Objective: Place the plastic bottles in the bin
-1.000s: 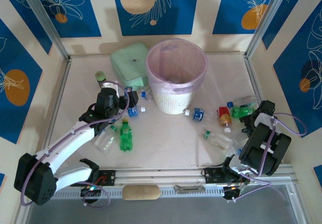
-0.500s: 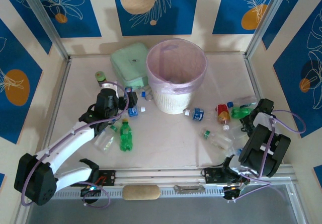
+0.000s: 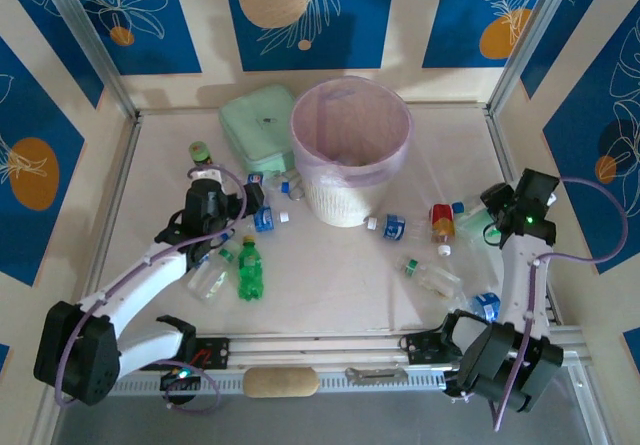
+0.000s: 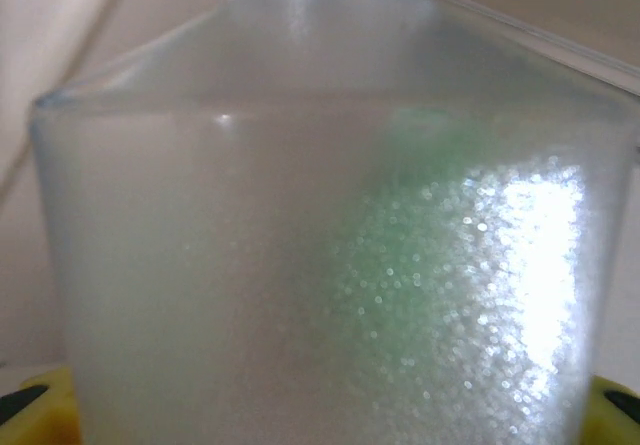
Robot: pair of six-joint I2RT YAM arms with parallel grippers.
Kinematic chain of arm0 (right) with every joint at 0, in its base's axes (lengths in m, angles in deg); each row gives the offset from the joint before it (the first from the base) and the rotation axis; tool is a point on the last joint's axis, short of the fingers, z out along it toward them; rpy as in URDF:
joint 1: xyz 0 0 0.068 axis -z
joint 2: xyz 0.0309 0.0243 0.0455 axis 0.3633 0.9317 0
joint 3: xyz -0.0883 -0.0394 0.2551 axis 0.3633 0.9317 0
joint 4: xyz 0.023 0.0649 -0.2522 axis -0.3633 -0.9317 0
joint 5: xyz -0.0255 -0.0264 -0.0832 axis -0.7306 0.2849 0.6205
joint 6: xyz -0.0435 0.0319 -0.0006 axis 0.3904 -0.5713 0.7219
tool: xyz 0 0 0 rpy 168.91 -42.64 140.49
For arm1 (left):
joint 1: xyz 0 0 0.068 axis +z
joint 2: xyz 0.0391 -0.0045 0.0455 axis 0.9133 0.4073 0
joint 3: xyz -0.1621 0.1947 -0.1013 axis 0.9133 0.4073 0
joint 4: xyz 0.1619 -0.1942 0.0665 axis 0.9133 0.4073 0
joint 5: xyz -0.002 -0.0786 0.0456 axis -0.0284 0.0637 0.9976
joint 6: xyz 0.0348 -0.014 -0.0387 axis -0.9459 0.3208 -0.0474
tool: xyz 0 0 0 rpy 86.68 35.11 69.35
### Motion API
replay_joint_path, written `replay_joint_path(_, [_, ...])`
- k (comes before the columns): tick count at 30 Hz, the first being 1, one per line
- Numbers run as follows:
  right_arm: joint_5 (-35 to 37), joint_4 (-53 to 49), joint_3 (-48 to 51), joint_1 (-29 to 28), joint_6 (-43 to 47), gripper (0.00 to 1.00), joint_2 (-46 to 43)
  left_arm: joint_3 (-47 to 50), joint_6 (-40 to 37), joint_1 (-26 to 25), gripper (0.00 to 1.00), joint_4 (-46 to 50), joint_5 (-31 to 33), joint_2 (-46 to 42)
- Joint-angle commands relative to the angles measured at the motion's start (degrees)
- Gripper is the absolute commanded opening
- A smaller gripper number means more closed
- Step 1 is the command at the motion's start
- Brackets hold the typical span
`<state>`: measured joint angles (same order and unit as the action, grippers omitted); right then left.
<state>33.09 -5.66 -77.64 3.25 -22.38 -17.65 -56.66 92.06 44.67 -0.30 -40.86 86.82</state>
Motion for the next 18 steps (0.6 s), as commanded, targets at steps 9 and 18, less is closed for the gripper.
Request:
replay_joint_path(9, [-21.01,5.91,-18.76,-16.84,1.32,0.5,1.28,1.52,2.03,3.05,1.0,-1.69,-4.94,-1.05])
replay_joint_path(18, [-17.67,12.28,-35.44,-32.15,6.06,0.49,11.83,1.77,1.7,3.16,1.0,-1.61,-6.25,-2.92])
